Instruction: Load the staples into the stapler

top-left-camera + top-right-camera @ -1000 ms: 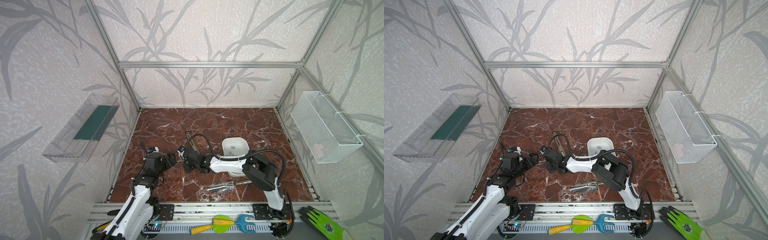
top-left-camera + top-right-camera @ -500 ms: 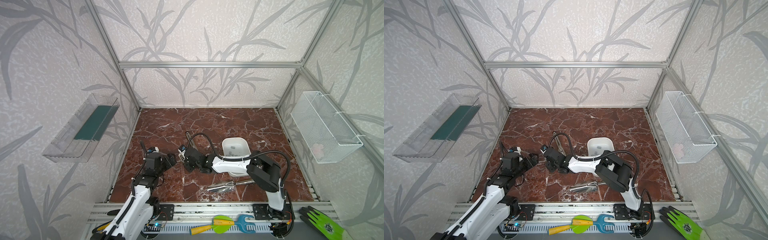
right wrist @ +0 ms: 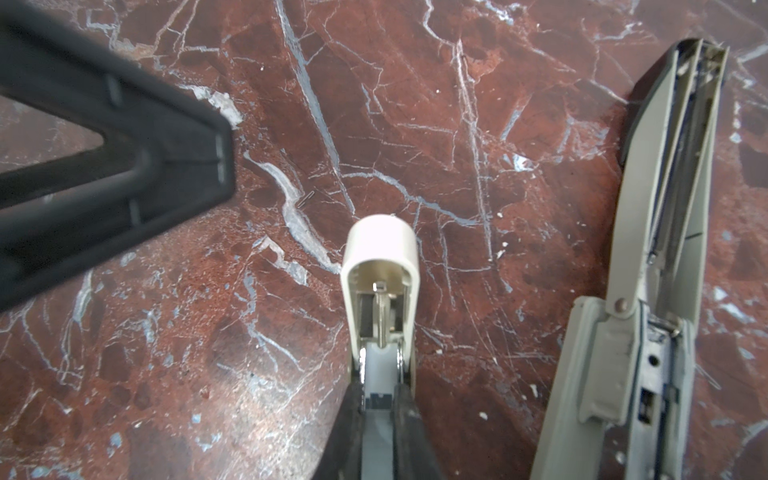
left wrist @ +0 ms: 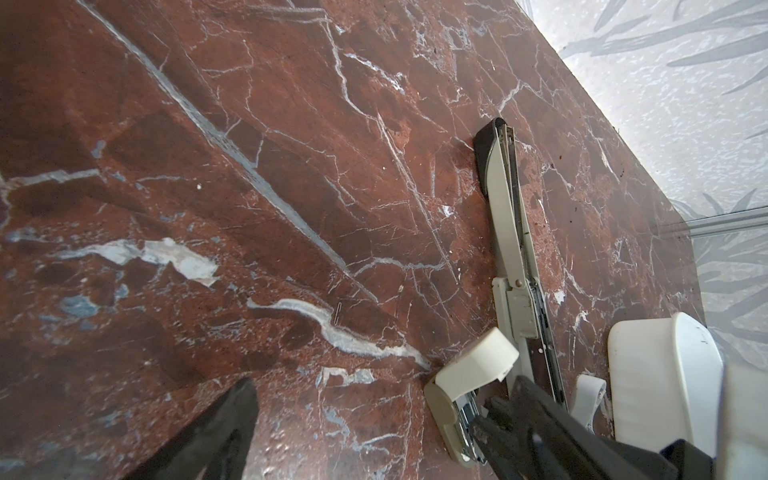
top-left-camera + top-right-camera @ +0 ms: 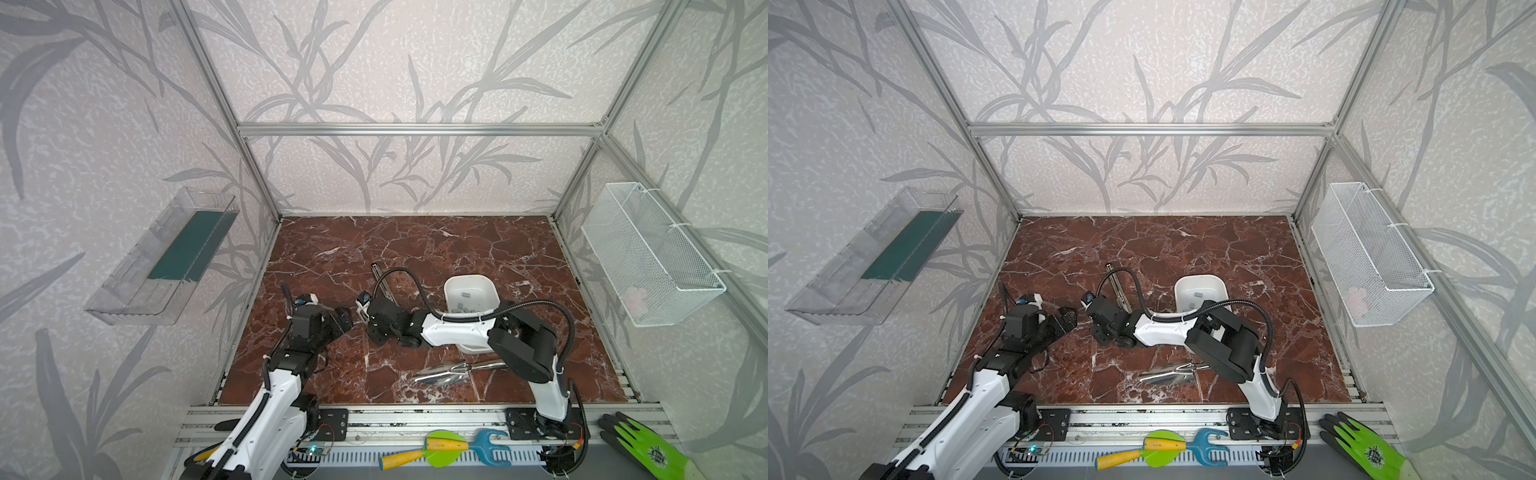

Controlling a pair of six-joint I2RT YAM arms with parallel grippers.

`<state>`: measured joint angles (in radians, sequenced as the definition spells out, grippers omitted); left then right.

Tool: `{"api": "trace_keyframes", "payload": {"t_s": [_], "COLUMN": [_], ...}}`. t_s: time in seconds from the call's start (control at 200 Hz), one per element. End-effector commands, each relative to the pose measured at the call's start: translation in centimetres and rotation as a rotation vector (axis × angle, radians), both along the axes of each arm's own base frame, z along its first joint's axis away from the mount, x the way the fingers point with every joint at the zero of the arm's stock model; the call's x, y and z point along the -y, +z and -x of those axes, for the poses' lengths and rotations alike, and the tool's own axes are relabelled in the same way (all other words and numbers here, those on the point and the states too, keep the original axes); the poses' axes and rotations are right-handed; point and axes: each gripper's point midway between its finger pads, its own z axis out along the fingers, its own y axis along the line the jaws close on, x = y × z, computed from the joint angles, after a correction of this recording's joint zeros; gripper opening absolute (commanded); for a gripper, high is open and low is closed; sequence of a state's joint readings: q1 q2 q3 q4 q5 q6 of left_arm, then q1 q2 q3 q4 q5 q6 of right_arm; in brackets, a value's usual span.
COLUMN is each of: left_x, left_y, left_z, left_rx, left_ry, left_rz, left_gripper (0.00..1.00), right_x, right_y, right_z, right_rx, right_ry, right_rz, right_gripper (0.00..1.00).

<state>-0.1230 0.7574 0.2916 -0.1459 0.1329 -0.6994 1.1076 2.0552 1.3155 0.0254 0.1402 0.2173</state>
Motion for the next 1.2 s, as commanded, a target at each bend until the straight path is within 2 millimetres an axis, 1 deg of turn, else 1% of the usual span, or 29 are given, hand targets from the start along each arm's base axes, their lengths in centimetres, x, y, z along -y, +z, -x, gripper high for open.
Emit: {"api": "trace_keyframes", "payload": {"t_s": [0.0,0.33,0.45,0.655,0.78,1.195], "left_x": [-0.2,-0.2,-0.2,-0.1,-0.1,-0.2], "left_y": [-0.1,-0.1,-0.1,-0.1,-0.1,-0.2], "left_z": [-0.1,-0.1,0.0,-0.1,0.0,-0.2], "left_rx": [0.003,0.003,0.002,0.004,0.002,-0.002], "left_ry": [0.005,0.005,0.005,0.005,0.004,0.005], "left_rz": [-0.001,-0.001,-0.001,-0.001,-0.001,-0.003], "left_gripper": [0.95,0.95,0.95,0.96,0.95,0.96], "right_x": [-0.7,-0.8,-0.7,-0.1,0.1,-0.5], "right_y": [-0.3,-0.8,0.0,2.3,2.9,1.1], "right_z": [0.0,-0.1,-0.1,0.2,0.2,-0.1], "right_rx": [0.0,-0.003,0.004,0.04,0.059,0.047], "right_ry": [0.002,0.002,0.003,0.004,0.003,0.004], "right_rz": [-0.001,0.009,-0.002,-0.053,-0.08,-0.055], "right_gripper": [0.11,0.1,0.1,0.1,0.1,0.11]}}
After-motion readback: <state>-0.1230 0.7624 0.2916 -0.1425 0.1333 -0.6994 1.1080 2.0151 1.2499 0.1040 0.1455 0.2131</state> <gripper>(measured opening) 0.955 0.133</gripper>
